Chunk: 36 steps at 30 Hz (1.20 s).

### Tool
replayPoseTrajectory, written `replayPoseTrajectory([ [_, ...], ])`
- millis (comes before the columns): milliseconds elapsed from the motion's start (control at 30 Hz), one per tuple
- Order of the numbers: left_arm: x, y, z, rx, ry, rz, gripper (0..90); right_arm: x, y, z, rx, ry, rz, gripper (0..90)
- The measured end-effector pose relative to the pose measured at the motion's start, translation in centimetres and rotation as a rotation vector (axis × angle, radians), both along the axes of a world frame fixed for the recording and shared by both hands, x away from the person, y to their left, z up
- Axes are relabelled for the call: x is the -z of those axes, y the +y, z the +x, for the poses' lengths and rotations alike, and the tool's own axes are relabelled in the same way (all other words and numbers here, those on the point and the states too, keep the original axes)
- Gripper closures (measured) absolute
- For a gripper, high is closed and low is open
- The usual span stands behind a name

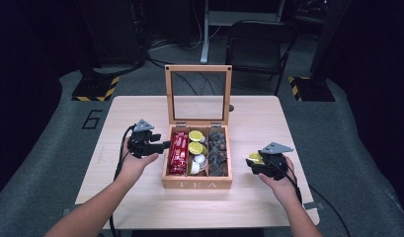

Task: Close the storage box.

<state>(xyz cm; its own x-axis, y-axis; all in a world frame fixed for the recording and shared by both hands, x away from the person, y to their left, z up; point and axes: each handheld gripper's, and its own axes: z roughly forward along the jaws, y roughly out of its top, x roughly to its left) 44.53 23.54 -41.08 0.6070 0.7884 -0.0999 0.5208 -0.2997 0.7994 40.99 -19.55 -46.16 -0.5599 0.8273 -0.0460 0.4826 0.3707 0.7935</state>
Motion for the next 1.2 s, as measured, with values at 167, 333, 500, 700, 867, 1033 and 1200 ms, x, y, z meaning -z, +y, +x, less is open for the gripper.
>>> replayPoseTrajectory([
  [167,0.1,-0.4,0.1,0.005,-0.003,-0.013,45.1,0.3,-1.0,-0.1,0.044,0.009,0.013,37.2],
  [333,0.1,-0.5,0.1,0.005,-0.002,-0.013,45.1,0.6,-2.0,0.1,0.083,0.017,0.022,37.2],
  [500,0.1,-0.5,0.0,0.004,-0.008,-0.018,45.1,1.0,-2.7,0.4,0.108,0.026,0.013,37.2],
  [700,0.2,-0.2,-0.1,-0.001,-0.005,-0.024,45.1,1.6,-2.9,0.6,0.129,0.027,-0.014,37.2],
  [867,0.4,-0.1,-0.1,0.008,0.006,-0.021,45.1,1.9,-3.0,0.8,0.148,0.028,-0.033,37.2],
  [1033,0.5,0.1,-0.1,0.002,0.002,-0.022,44.9,2.1,-3.2,0.8,0.154,0.04,-0.037,37.2],
  [1200,0.6,0.1,-0.2,0.003,0.004,-0.017,44.9,2.4,-3.4,0.9,0.155,0.051,-0.042,37.2],
])
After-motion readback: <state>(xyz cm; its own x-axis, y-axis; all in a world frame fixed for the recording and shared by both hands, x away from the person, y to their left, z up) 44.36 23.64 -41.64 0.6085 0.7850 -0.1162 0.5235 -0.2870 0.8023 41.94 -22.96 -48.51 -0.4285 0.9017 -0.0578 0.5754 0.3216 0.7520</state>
